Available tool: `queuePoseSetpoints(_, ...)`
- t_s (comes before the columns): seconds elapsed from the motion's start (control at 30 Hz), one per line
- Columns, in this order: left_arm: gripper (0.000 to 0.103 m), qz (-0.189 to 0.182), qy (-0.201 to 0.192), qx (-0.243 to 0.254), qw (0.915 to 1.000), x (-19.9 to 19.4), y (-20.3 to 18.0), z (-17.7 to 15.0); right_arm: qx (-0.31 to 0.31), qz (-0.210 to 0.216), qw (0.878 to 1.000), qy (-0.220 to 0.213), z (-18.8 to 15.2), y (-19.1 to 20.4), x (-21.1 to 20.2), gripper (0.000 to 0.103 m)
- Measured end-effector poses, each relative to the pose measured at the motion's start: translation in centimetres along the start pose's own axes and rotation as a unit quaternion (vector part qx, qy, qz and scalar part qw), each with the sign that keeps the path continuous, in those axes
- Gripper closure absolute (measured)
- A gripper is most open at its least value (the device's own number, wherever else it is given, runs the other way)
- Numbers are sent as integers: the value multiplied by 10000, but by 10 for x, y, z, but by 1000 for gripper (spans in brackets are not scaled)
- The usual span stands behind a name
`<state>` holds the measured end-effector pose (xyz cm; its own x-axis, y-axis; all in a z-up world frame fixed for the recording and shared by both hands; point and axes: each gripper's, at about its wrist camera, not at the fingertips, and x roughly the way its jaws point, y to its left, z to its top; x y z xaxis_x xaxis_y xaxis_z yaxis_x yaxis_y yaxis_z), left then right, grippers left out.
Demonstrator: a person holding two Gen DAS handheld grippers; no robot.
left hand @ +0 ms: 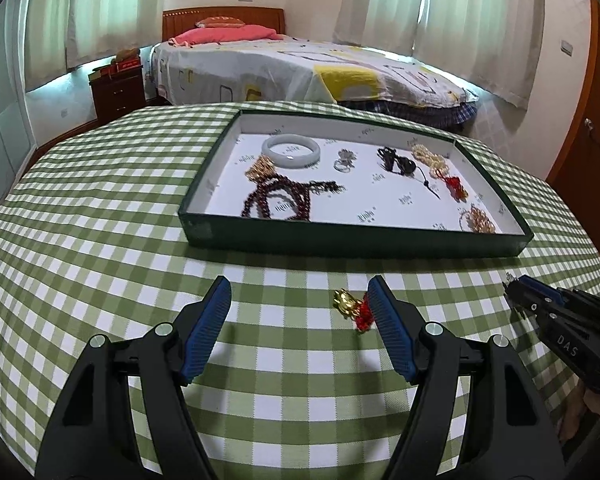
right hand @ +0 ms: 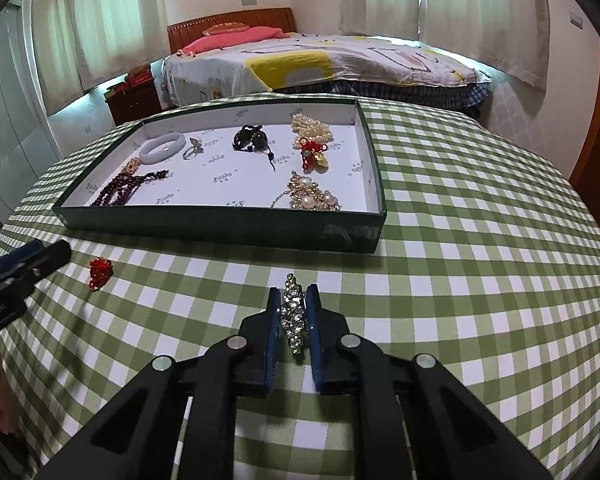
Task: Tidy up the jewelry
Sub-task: 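Grasp the small red-and-gold charm with the left tool while the right tool grasps the rhinestone brooch, then carry the red-and-gold charm over the tray with the left tool while the right tool carries the brooch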
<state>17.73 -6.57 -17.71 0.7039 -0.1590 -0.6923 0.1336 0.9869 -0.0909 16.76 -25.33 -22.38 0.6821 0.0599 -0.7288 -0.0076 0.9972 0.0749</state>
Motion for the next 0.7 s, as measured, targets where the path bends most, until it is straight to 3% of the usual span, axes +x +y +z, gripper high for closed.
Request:
queuePoseSetpoints(0.13, 34, -75, 175, 57, 9998, 9, -8, -1, 35, 84, 10000, -4, -2, -1, -2, 89)
queuePoseSetpoints(0.3, 43, -102, 318, 262, 9991, 17, -20, -1, 126, 145, 9998, -13, -3, -5, -3, 89)
queuePoseSetpoints(0.63, 83, -190, 452, 551, 9973, 25, -34, -4, 223, 238, 9995, 5, -5, -7, -2, 89)
queuePoseSetpoints(0.7, 84, -193, 430, 573, 9972, 24, -34, -4, 235, 248, 9994, 4, -5, -7, -2, 89)
